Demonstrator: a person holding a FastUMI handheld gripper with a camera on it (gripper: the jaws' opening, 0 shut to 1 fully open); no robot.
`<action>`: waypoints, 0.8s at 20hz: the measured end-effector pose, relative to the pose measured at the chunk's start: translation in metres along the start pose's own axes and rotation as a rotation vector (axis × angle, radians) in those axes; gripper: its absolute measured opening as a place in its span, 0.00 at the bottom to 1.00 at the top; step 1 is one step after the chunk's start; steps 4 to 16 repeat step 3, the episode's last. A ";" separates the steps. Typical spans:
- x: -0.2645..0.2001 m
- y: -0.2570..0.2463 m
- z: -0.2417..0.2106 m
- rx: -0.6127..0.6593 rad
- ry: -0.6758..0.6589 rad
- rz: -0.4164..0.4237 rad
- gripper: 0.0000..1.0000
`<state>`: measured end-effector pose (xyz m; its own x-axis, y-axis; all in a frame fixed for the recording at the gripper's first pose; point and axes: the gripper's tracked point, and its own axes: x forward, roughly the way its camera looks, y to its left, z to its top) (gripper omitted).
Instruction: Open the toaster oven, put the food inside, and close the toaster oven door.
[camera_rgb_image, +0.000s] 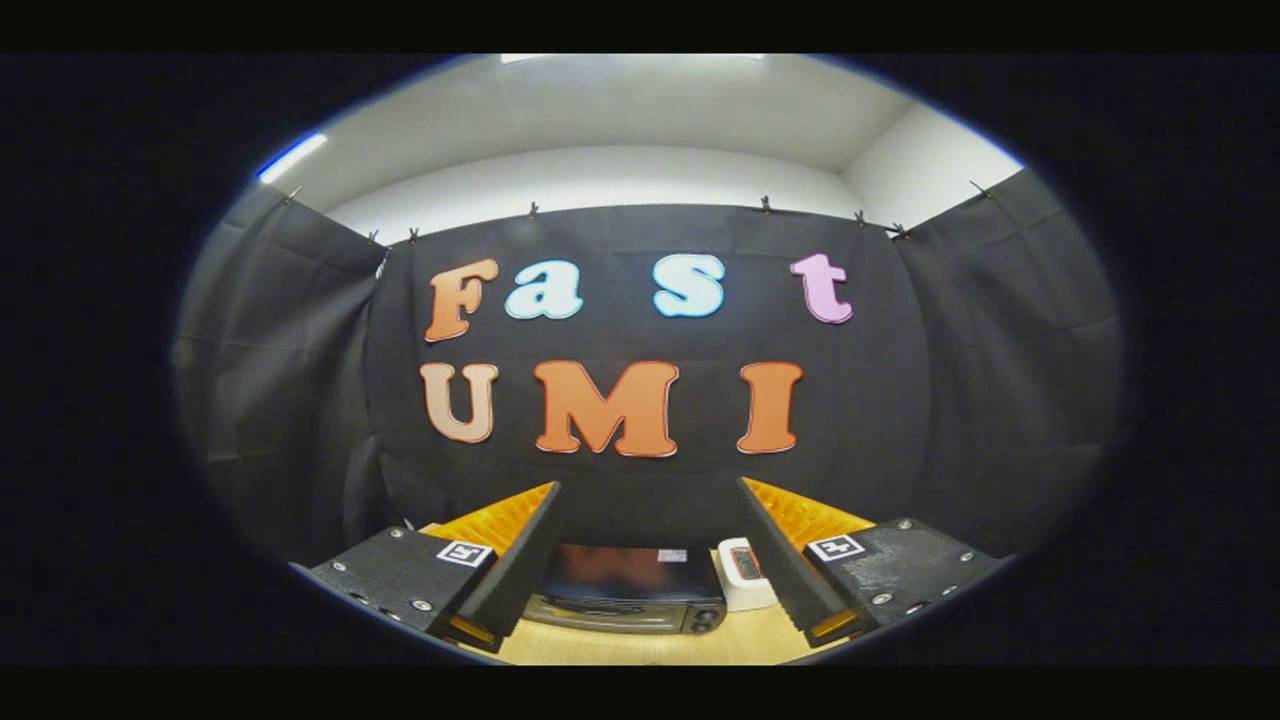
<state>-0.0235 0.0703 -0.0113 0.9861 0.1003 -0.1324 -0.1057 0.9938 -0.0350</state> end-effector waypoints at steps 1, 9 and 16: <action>-0.001 -0.002 0.005 0.001 -0.012 -0.004 0.99; -0.003 -0.006 0.012 -0.007 -0.034 -0.017 0.98; -0.003 -0.006 0.012 -0.007 -0.034 -0.017 0.98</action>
